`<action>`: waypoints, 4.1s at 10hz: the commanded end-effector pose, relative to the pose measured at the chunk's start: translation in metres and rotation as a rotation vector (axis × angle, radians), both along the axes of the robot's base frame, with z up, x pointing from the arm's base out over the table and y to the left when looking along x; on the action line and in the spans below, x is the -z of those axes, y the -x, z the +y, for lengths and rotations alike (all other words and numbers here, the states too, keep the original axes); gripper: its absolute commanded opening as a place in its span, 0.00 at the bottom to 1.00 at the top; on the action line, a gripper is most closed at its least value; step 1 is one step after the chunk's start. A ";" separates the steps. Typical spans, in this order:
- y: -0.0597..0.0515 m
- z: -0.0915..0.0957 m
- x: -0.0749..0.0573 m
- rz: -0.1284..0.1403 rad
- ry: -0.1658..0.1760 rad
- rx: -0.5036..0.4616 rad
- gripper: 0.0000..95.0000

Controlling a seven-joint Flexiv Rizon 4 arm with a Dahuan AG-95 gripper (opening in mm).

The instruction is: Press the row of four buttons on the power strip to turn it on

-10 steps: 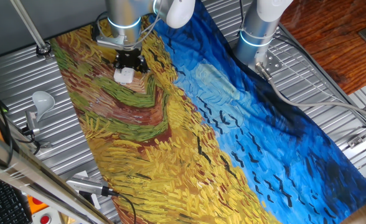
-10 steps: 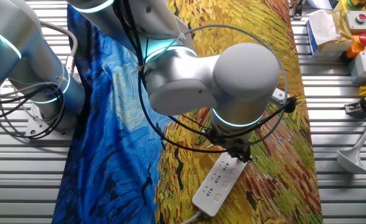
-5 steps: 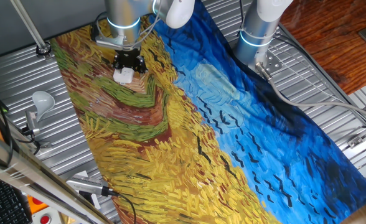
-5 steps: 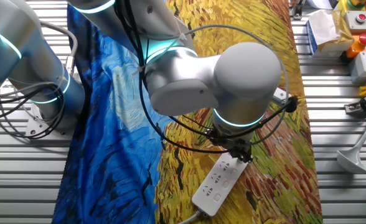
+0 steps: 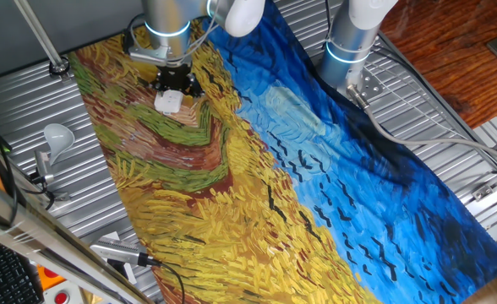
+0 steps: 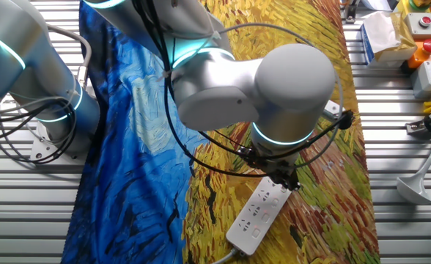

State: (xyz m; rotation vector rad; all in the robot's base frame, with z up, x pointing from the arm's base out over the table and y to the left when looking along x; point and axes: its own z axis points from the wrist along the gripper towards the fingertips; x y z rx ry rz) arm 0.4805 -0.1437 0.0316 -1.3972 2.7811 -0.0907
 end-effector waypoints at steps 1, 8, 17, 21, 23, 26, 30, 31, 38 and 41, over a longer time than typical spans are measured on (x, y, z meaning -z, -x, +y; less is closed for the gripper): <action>-0.002 -0.001 0.002 -0.001 0.004 0.000 0.80; -0.003 -0.004 0.003 -0.002 -0.003 -0.001 0.80; -0.008 -0.007 0.003 -0.002 -0.002 -0.003 0.80; -0.009 -0.008 0.005 -0.003 -0.002 -0.007 0.80; -0.010 -0.007 0.007 -0.003 -0.003 -0.008 0.80; -0.011 -0.006 0.009 -0.004 -0.004 -0.011 1.00; -0.012 -0.005 0.013 -0.003 -0.007 -0.023 1.00; -0.012 -0.005 0.013 -0.003 -0.007 -0.026 1.00; -0.005 -0.005 0.000 -0.004 -0.005 -0.011 1.00; -0.005 -0.006 0.003 -0.003 -0.007 -0.015 1.00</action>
